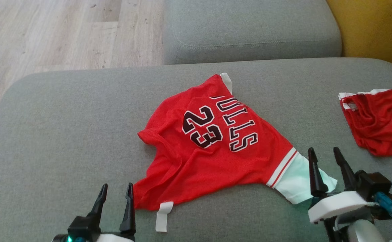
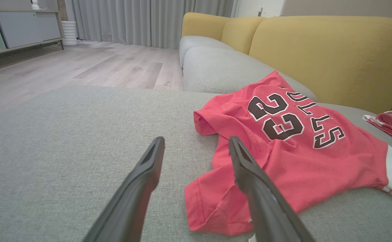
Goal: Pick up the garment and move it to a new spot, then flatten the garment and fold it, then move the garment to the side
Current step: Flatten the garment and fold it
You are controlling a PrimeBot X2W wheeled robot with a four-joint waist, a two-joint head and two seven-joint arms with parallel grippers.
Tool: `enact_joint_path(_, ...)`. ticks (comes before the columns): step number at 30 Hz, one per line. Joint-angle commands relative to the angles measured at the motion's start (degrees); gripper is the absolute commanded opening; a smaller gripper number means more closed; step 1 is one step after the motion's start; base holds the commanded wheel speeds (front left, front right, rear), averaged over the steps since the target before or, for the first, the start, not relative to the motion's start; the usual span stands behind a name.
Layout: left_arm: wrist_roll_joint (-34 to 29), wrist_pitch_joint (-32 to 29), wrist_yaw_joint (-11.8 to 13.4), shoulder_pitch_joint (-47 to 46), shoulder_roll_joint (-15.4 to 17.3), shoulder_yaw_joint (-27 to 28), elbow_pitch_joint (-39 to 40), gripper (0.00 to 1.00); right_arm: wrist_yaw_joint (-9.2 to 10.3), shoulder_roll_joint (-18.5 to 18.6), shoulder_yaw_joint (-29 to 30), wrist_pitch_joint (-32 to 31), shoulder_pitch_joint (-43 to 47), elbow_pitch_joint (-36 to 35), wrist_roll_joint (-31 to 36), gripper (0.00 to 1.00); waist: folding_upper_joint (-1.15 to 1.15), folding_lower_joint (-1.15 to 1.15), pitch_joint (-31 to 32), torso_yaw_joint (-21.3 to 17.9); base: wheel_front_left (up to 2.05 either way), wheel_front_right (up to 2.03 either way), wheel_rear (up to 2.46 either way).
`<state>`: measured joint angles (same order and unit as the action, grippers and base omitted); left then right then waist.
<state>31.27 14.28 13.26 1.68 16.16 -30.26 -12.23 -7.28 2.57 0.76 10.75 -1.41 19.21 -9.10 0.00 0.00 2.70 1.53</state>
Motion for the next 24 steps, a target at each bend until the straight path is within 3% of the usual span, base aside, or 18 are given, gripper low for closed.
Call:
enact_joint_path(1,0.5,0.7,-0.2,-2.6,0.1,1.6,1.2,1.0,-0.21,0.3,-2.0,0.1,-1.1,-2.1,-0.2,1.0,0.0,0.0,0.2,0.2,0.0,0.0,0.0)
enact_joint_path(17,0.5,0.7,-0.6,-3.0,-0.5,1.0,0.2,1.0,-0.21,0.3,-3.5,-0.2,-1.4,-2.2,0.0,1.0,0.0,0.0,-0.4,0.2,0.0,0.0,0.0)
enact_joint_path(24,1.6,-4.0,-1.0,-3.7,-2.4,-1.5,-3.4,1.0,-0.21,0.3,-3.2,-0.3,-1.8,-2.7,0.3,1.0,0.0,0.0,-1.2,0.0,0.0,0.0,0.0)
